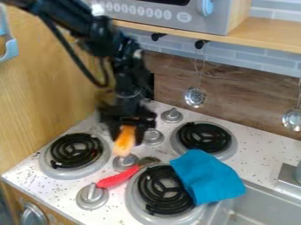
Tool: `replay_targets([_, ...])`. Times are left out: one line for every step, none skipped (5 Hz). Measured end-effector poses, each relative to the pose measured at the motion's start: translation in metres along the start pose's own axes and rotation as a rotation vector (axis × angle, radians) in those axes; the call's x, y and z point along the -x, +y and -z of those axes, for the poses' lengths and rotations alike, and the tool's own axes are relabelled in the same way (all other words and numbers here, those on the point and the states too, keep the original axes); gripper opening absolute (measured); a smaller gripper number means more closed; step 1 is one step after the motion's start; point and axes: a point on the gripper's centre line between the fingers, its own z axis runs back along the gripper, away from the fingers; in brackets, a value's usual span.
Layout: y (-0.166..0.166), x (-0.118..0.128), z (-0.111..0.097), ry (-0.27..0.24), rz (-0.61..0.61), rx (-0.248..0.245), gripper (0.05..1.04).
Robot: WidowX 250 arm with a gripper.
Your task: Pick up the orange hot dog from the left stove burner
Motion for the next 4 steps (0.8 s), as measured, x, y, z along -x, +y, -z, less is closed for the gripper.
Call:
replay_targets([-0.014, -0.02, -0.001, -0.008, -0.012, 0.009, 0.707])
replay_targets([-0.029, -0.04, 0.006, 0.013, -0.031, 0.017, 0.707])
replay_targets([-0.052, -0.053, 0.018, 0.031, -0.022, 0.01, 0.707])
replay_targets([-0.059, -0.056, 0.033, 0.057, -0.023, 0.005, 0.707])
